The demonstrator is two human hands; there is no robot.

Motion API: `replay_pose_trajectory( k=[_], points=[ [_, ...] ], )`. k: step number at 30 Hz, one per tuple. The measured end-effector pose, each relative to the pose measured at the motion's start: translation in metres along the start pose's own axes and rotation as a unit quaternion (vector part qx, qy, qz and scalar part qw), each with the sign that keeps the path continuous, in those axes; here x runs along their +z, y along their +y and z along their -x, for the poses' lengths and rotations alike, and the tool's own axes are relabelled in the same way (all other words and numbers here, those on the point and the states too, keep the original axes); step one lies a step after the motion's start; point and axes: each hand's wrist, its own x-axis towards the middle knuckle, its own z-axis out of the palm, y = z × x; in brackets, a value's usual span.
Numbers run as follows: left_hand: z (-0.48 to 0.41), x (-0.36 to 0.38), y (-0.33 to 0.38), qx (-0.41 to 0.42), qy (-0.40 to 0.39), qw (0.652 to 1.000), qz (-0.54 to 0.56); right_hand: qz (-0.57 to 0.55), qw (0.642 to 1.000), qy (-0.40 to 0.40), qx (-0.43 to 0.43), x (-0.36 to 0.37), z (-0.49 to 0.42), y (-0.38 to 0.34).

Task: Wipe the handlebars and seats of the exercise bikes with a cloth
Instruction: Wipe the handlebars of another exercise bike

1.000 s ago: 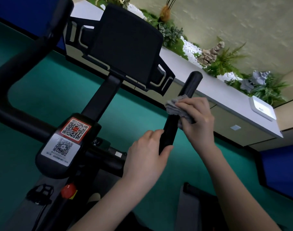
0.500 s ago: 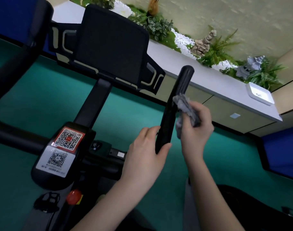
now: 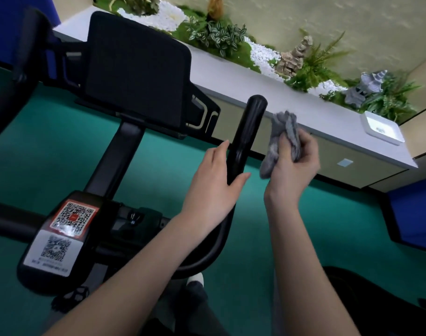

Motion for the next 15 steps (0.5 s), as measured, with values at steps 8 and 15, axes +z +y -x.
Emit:
replay_pose_trajectory(
  k=[8, 15],
  points=[
    [-0.011, 0.010, 0.004, -0.060, 0.042, 0.994, 0.086, -0.093, 0.969, -0.038, 0.225, 0.001, 0.039, 0.031],
    [-0.013, 0.010, 0.003, -0.102, 0.052, 0.982, 0.151, -0.191, 0.915, -0.151, 0.322, 0.025, -0.022, 0.017]
  ],
)
